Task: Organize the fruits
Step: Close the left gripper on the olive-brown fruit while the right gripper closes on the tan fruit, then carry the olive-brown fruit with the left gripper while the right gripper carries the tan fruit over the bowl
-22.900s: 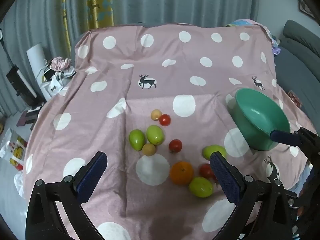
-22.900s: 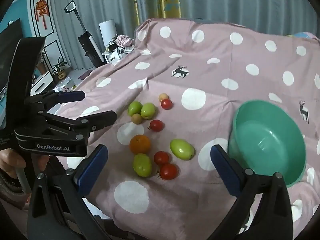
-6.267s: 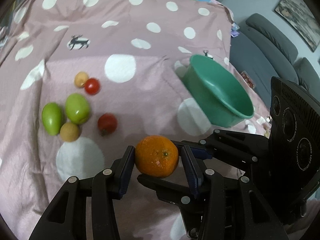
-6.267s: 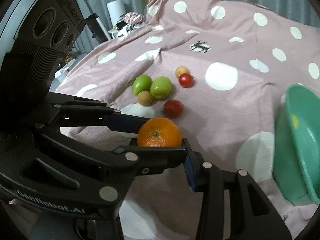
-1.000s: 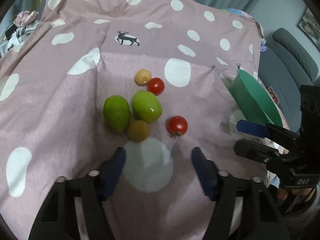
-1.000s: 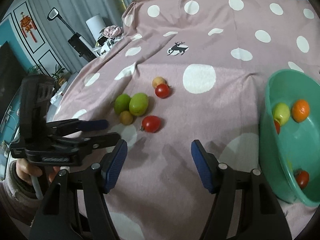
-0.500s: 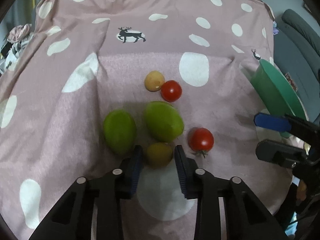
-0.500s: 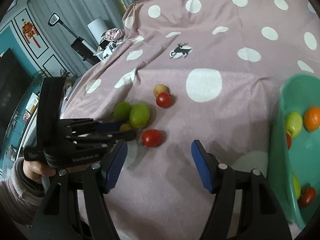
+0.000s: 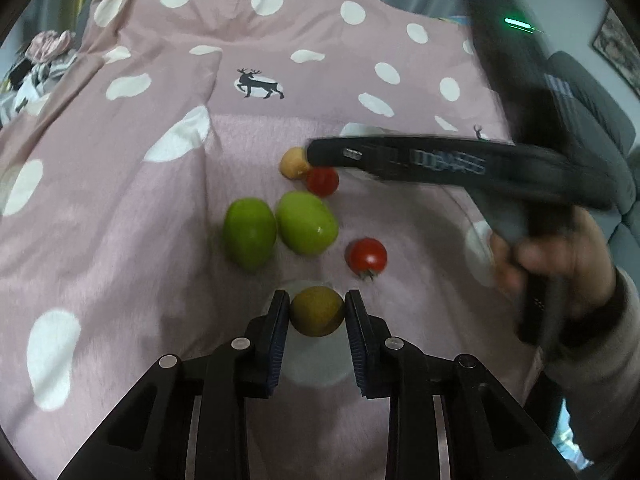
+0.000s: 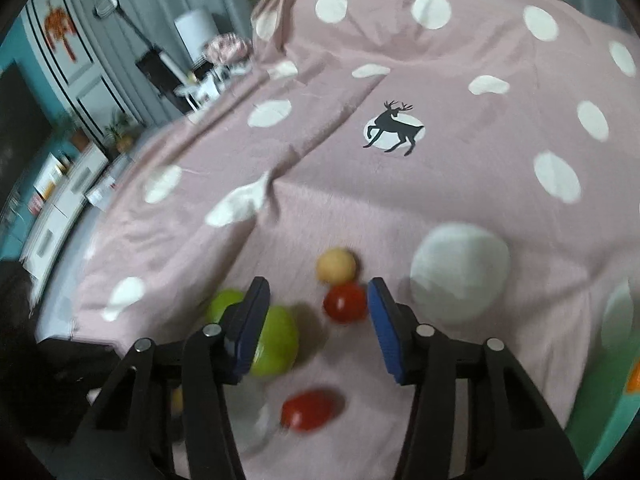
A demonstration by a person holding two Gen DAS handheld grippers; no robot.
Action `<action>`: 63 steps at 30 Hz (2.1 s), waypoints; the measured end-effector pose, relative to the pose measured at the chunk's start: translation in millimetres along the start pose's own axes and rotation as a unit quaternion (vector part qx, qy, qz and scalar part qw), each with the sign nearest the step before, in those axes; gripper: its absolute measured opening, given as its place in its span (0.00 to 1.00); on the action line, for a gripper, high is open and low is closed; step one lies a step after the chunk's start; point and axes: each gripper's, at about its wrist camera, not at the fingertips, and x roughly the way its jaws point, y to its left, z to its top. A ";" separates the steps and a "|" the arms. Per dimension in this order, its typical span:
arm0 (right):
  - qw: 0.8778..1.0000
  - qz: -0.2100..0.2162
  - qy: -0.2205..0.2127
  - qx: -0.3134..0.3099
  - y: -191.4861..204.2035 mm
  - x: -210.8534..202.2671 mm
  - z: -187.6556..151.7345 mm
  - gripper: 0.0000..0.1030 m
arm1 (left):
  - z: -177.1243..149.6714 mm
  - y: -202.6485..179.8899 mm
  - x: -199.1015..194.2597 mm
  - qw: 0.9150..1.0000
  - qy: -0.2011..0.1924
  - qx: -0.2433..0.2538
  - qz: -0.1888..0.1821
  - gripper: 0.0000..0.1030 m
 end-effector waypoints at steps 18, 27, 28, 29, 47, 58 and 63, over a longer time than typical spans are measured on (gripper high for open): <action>1.000 0.006 -0.004 -0.010 4.2 0.0 2.1 0.28 | -5.1 4.7 -7.1 1.000 -0.002 -0.013 -0.020 0.28; 0.999 0.027 -0.044 0.012 2.8 -64.2 -46.3 0.28 | -0.4 -20.8 -14.5 1.000 -0.010 0.010 -0.027 0.28; 0.998 0.028 -0.046 0.014 2.3 -69.1 -51.6 0.28 | 0.7 -24.5 -15.6 0.999 -0.011 0.013 -0.027 0.28; 0.998 0.026 -0.049 0.017 1.9 -74.5 -57.1 0.28 | 0.7 -27.5 -16.8 0.999 -0.012 0.016 -0.027 0.28; 0.990 -0.011 -0.117 0.074 -34.4 -150.4 -113.6 0.28 | 10.5 -87.2 -23.7 0.997 -0.028 0.063 -0.024 0.28; 0.979 -0.053 -0.154 0.118 -75.3 -187.8 -135.6 0.28 | 38.6 -145.0 -9.0 0.990 -0.038 0.127 -0.037 0.28; 0.974 -0.071 -0.168 0.136 -91.3 -200.5 -147.9 0.28 | 51.5 -173.9 1.8 0.985 -0.038 0.159 -0.048 0.28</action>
